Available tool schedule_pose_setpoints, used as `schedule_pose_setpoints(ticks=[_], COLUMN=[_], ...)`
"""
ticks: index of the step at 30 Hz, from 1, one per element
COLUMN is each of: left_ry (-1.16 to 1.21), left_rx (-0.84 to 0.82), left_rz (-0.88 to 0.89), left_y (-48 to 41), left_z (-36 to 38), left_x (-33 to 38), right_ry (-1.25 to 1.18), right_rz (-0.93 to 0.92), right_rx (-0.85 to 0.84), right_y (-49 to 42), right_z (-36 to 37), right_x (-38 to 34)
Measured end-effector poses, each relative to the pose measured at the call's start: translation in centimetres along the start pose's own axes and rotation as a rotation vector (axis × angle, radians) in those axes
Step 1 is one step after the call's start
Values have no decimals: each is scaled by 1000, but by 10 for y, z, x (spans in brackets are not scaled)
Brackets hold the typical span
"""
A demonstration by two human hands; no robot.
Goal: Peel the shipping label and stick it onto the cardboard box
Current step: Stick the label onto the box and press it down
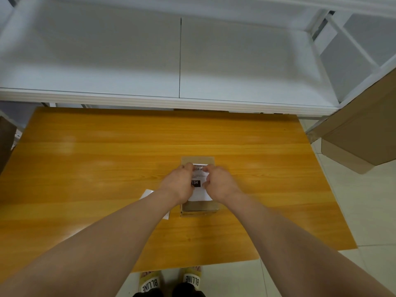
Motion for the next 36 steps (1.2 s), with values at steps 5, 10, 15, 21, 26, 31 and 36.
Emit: schedule_pose_setpoints(ticks=[5,10,15,21,26,31,36], left_ry=[-12,0,25,57,89,91,91], left_rx=[-23,-45,-27,-53,-75,-76,-57], left_rz=[-4,-13,-36,-80,-90,-87,-87], left_y=[-5,-11,-16,-20,-21,-20,-18], left_z=[-1,-2,-4,-2,-3,-5,-6], left_x=[1,3,1,-3,-3,-2,-3], right_ry=[-15,-46,-71,-82,-72,-20,81], right_rz=[21,53,81,84,93,42,-70], right_rx=[-33,-42,-56,-50,-55,-72,-146], right_y=[-5,-9,-12,-15,-16,-16,-17], right_z=[-1,-3,-3,-4,-4,-4,3], right_x=[-1,1,3,3,3,-2,-12])
Point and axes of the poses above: each hand's wrist, its own y-axis away from the middle knuckle, its own z-axis out of the palm, x = y × z, the point moved 7 cm from there along -y, towards the middle knuckle, and after that the axes turned 12 degrees about -z, right-handed, at the moved point
